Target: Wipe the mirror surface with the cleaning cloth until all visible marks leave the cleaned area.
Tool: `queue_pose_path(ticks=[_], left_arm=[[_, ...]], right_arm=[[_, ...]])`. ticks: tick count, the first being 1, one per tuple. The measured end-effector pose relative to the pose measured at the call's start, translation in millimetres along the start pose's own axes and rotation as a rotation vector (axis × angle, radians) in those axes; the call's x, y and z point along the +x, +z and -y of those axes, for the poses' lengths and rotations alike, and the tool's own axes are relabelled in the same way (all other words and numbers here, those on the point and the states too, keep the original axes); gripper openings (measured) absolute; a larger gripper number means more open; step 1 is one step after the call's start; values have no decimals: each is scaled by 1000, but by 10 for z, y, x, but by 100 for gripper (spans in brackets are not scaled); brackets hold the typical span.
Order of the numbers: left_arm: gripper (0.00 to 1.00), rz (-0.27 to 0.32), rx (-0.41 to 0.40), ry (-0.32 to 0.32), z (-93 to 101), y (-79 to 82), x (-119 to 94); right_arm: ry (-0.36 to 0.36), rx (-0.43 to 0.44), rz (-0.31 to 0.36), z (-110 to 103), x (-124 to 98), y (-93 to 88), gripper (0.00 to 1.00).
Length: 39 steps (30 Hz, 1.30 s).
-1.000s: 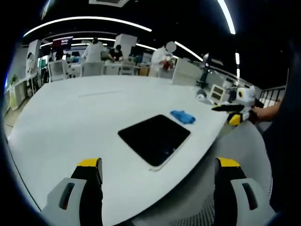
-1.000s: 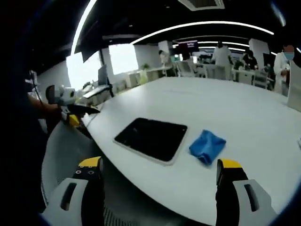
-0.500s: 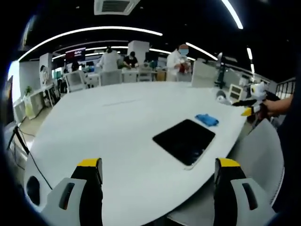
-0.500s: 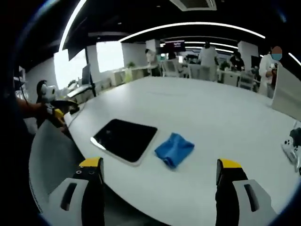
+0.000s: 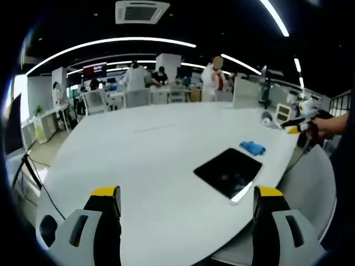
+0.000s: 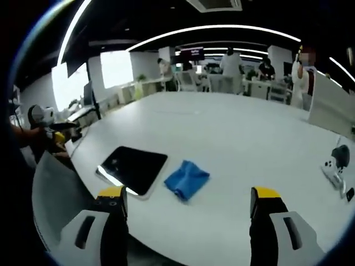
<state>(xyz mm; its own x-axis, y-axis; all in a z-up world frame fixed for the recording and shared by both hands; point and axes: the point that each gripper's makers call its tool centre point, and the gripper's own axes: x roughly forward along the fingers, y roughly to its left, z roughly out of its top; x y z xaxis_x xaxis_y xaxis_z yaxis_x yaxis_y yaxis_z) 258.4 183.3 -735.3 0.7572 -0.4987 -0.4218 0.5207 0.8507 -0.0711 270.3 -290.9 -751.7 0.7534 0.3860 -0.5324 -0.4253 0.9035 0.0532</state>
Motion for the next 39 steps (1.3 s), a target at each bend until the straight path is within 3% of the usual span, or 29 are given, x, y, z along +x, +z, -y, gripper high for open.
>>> queue_pose_path(ticks=[10,26,29,34,39], left_arm=[[100,-7,-13,-3,8,-19,29],[100,-11,-17,-11,0,-13,56],[100,-13,-19,-15,18,-31,65],[100,-16,-24,-25,68,-43,98],[100,-17,-24,-32,105,-32,115]], right_arm=[[-5,16,-8,41,24,21,85],[1,24,3,18,116,130,86],[-3,-6,-15,16,232,153,79],[-36,-33,-33,37,570,252,54],[-27,8,-96,15,1007,120,38]])
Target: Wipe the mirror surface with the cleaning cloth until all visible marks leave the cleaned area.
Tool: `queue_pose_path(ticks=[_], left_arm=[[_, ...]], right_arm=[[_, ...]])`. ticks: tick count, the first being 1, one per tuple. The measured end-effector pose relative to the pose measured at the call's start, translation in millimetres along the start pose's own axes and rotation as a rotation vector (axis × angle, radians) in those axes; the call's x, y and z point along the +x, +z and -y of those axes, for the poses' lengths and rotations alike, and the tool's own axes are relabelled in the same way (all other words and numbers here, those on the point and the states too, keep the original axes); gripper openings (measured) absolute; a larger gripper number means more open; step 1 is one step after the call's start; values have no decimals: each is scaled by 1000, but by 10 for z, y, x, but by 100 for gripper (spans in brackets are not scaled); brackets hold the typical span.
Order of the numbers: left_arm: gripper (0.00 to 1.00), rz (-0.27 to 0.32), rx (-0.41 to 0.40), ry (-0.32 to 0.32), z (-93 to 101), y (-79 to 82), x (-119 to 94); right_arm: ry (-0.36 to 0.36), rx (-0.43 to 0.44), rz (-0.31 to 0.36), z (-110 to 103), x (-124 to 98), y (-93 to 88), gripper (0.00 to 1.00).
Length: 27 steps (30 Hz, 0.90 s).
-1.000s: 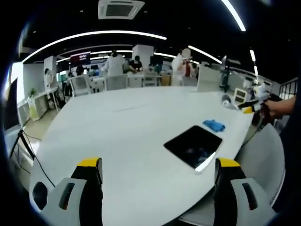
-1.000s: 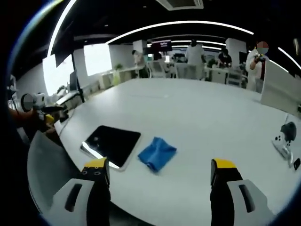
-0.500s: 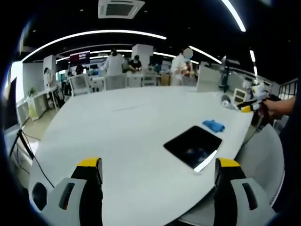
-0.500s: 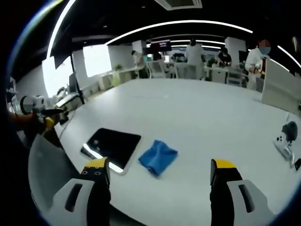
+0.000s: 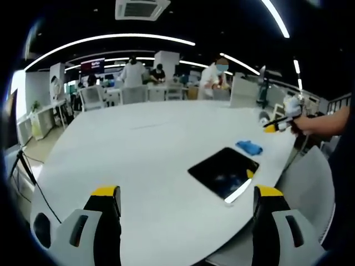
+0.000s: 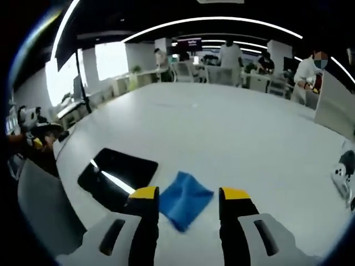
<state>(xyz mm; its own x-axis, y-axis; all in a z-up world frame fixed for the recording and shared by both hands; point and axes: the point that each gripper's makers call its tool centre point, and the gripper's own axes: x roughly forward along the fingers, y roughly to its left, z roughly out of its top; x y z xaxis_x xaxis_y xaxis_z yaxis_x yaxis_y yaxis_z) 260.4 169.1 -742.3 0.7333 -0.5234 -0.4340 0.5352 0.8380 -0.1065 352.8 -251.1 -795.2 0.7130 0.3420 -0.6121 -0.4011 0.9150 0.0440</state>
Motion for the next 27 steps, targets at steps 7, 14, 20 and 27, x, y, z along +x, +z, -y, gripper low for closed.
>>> queue_pose_path(ticks=[7,14,20,27], left_arm=[[100,-11,-6,14,-7,-46,-66],[100,-14,-24,42,-54,-81,-137],[100,-51,-26,-8,100,-60,-59],[100,-46,18,-47,189,66,67]], right_arm=[[-26,-20,-126,-33,472,-262,22],[25,-133,-130,-117,743,-459,6],[-21,-55,-188,-22,568,-569,2],[-30,86,-246,-63,460,-592,0]])
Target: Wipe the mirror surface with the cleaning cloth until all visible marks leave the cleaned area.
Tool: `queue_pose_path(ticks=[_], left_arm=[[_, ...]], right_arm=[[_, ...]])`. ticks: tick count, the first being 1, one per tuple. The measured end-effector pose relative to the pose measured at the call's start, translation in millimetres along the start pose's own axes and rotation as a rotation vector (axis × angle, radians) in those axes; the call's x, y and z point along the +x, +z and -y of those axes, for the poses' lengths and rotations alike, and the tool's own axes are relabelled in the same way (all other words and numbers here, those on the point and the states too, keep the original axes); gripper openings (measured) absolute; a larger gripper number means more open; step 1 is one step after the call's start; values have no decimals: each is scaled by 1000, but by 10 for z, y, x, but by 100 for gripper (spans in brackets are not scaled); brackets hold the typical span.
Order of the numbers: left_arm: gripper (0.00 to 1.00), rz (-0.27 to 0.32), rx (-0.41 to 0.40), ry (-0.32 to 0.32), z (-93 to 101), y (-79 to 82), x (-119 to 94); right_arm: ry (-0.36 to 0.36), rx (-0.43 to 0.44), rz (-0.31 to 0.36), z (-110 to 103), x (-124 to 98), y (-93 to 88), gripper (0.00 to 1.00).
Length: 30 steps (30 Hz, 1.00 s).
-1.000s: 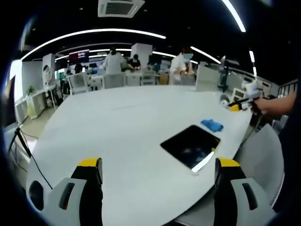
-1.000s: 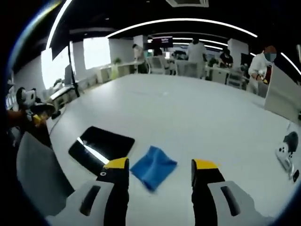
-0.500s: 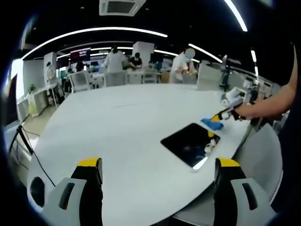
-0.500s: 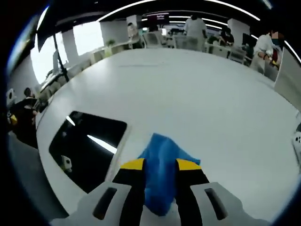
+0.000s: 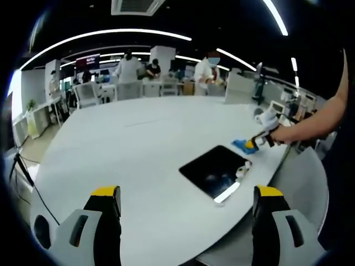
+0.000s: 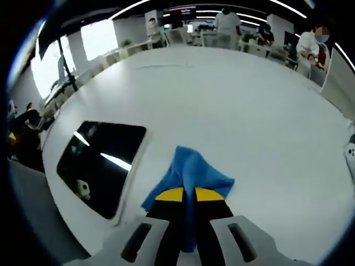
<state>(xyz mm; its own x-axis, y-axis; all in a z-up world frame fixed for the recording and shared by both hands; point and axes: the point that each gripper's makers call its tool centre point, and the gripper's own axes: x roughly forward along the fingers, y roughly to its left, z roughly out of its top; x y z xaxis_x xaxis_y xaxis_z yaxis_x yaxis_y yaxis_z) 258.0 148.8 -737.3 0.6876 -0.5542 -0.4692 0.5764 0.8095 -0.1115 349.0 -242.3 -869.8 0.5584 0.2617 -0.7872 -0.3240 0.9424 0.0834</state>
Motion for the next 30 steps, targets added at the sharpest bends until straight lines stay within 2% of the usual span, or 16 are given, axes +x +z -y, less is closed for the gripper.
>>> queue_pose_path(ticks=[4,6,7,8,9,11,13,14,16,19,24,27,30], left_arm=[[100,10,2,21,-42,-12,33],[100,39,-1,27,-29,36,1],[100,39,2,33,-44,27,-5],[100,35,1,45,-83,5,-10],[100,26,-9,62,-128,-24,-21],[100,18,-27,79,-194,-62,-40],[100,20,-22,81,-189,-53,-70],[100,23,-19,81,-193,-46,-85],[100,27,-20,85,-232,-47,-110],[100,24,-25,90,-251,-55,-131],[100,17,-19,81,-299,-82,-161],[100,14,-30,75,-353,-121,-160],[100,-8,-38,50,-333,-158,-160]], right_arm=[[26,-2,46,19,-167,181,0],[53,38,74,-13,-281,333,0],[82,76,72,-47,-303,378,0],[126,145,41,-107,-311,381,0],[144,162,52,-110,-319,458,0],[125,126,45,-88,-333,499,0],[177,143,24,-206,-337,514,0],[187,121,9,-254,-339,504,0],[188,25,-13,-320,-282,488,0],[197,76,-16,-437,-192,544,0],[186,92,-13,-564,-6,640,0],[170,41,-47,-634,146,605,0],[146,45,-66,-667,283,593,0]])
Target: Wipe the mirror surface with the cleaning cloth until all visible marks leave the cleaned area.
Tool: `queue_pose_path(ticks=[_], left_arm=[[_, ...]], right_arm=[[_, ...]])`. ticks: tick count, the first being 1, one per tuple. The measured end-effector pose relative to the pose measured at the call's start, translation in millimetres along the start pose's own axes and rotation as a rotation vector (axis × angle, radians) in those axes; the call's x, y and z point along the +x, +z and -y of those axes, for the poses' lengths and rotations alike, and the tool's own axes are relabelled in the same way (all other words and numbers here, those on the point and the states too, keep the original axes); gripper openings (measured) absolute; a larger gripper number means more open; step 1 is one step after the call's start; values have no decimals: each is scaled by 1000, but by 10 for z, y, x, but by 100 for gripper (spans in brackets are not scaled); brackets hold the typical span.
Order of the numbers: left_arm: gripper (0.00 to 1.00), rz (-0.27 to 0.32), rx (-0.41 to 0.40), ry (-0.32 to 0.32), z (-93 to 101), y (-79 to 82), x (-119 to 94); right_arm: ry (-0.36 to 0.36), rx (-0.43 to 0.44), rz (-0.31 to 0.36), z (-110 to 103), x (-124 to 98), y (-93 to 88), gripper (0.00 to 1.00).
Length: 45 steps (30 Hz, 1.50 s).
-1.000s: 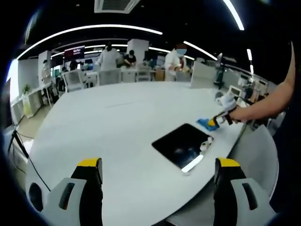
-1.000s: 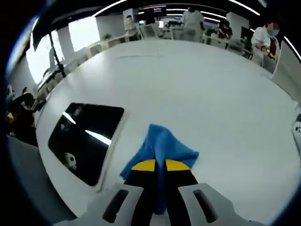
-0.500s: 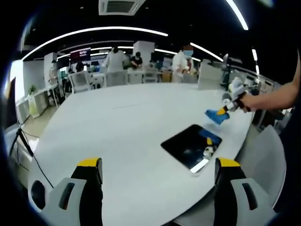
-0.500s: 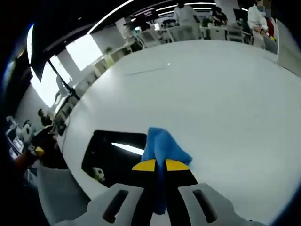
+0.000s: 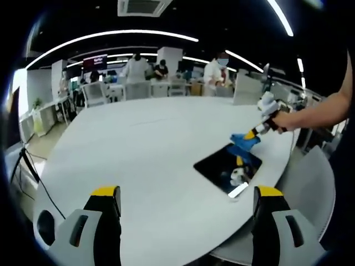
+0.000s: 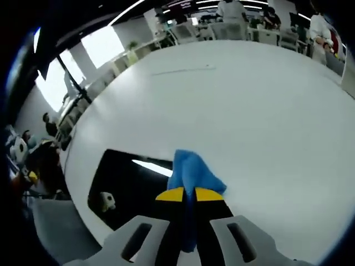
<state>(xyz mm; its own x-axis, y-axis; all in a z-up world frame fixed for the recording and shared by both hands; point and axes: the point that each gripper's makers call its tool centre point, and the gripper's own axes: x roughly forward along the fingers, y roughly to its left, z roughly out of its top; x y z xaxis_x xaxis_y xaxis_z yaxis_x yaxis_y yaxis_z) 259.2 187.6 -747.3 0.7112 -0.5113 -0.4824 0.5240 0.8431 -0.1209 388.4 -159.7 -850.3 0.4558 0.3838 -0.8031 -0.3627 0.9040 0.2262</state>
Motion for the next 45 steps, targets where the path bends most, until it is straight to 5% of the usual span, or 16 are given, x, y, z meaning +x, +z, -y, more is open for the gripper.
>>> queue_pose_path(ticks=[10,13,23,37,45], left_arm=[[100,-16,7,-22,-91,19,-52],[100,-19,9,-26,-101,5,-61],[100,-19,5,-50,-60,-51,-10],[100,-13,-24,-42,-107,-143,-163],[100,-10,-16,-39,-171,-114,-169]], right_arm=[[-34,-16,-47,-178,271,31,0],[2,-85,-71,-379,294,-28,0],[51,-100,-77,-913,466,13,0],[157,-252,-124,-1937,838,131,0],[161,-248,-123,-1942,838,129,0]])
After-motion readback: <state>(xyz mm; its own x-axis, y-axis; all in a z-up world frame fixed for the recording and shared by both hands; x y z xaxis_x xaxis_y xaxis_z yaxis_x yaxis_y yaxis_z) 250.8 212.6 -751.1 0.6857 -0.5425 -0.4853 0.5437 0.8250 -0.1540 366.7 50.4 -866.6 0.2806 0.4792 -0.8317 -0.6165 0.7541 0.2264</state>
